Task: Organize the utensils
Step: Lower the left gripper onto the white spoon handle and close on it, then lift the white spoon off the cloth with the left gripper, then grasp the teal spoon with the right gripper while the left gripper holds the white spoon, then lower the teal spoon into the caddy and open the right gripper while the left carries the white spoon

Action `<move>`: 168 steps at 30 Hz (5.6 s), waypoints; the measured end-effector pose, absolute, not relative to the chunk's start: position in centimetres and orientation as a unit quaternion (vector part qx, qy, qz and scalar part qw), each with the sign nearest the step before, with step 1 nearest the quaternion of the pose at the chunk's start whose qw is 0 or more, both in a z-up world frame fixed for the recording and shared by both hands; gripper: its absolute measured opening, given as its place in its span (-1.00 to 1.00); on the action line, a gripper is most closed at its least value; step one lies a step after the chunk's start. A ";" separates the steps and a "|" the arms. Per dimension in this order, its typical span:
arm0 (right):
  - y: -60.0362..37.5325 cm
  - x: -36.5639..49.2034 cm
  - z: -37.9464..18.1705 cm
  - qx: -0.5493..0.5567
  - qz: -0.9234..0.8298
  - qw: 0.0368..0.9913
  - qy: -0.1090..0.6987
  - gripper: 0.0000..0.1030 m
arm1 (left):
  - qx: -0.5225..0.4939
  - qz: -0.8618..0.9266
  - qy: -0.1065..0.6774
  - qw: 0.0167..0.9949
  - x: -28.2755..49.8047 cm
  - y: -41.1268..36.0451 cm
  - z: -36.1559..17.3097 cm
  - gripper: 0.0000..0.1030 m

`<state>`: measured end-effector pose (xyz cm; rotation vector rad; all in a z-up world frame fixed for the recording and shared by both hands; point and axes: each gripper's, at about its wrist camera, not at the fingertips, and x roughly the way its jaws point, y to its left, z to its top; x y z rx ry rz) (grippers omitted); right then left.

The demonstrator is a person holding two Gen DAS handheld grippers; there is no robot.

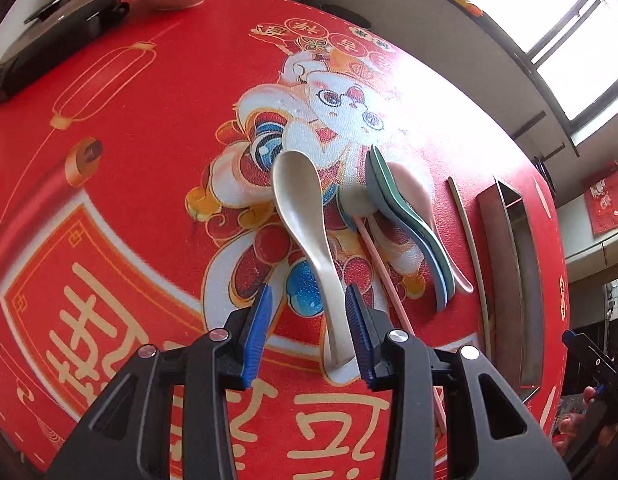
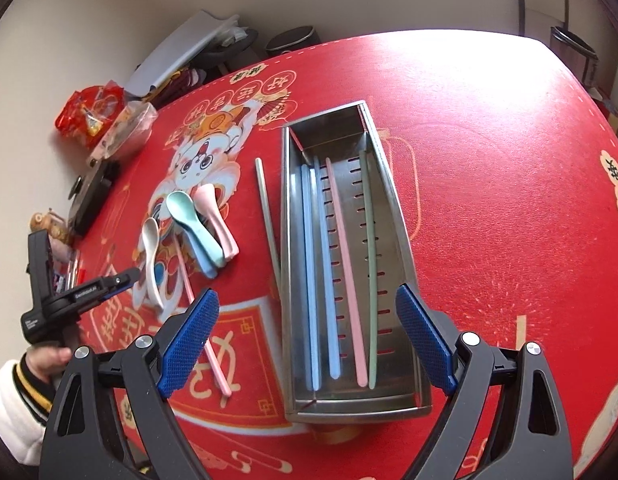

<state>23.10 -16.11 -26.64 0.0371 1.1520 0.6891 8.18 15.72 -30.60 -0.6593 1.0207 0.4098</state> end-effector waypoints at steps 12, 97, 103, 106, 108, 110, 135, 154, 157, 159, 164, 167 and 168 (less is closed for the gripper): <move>-17.1 22.1 -26.4 0.030 0.297 0.788 0.538 0.69 | -0.323 0.174 0.478 0.798 9.9 15.7 -32.2 -0.44; 3.9 26.1 -33.0 -0.080 0.438 0.664 0.601 -0.32 | -0.315 0.231 0.411 0.823 -1.0 18.4 -28.4 -0.88; 4.1 26.3 -33.4 -0.055 0.435 0.664 0.605 -0.36 | -0.315 0.229 0.414 0.823 -1.0 18.3 -28.5 -0.88; 4.1 25.9 -33.4 -0.058 0.439 0.661 0.606 -0.45 | -0.314 0.225 0.414 0.824 -0.7 18.2 -28.4 -0.88; 4.1 25.4 -33.3 -0.068 0.441 0.664 0.600 -0.49 | -0.312 0.221 0.415 0.826 -0.6 18.0 -28.4 -0.88; 4.3 25.0 -33.0 -0.081 0.445 0.667 0.592 -0.57 | -0.311 0.218 0.416 0.826 -0.5 17.8 -28.4 -0.88; 5.1 22.1 -32.4 -0.069 0.473 0.659 0.581 -0.73 | -0.318 0.218 0.415 0.824 -1.5 17.2 -28.3 -0.88; -7.0 23.7 -28.1 0.086 0.432 0.715 0.543 -0.72 | -0.289 0.162 0.419 0.846 3.2 14.4 -27.2 -0.88; -10.0 24.9 -27.7 0.084 0.400 0.742 0.532 -0.72 | -0.283 0.150 0.421 0.849 4.1 13.7 -27.1 -0.88; -11.8 25.5 -27.9 0.072 0.369 0.759 0.532 -0.72 | -0.281 0.143 0.423 0.850 4.6 13.2 -27.1 -0.88; -14.6 25.9 -29.3 0.016 0.302 0.783 0.543 -0.72 | -0.276 0.127 0.428 0.851 5.6 12.3 -27.1 -0.88; -15.3 25.6 -30.2 -0.006 0.277 0.786 0.553 -0.72 | -0.273 0.120 0.429 0.852 6.1 11.9 -27.1 -0.88; -15.3 25.6 -30.5 -0.010 0.272 0.784 0.558 -0.72 | -0.272 0.118 0.430 0.853 6.2 11.8 -27.1 -0.88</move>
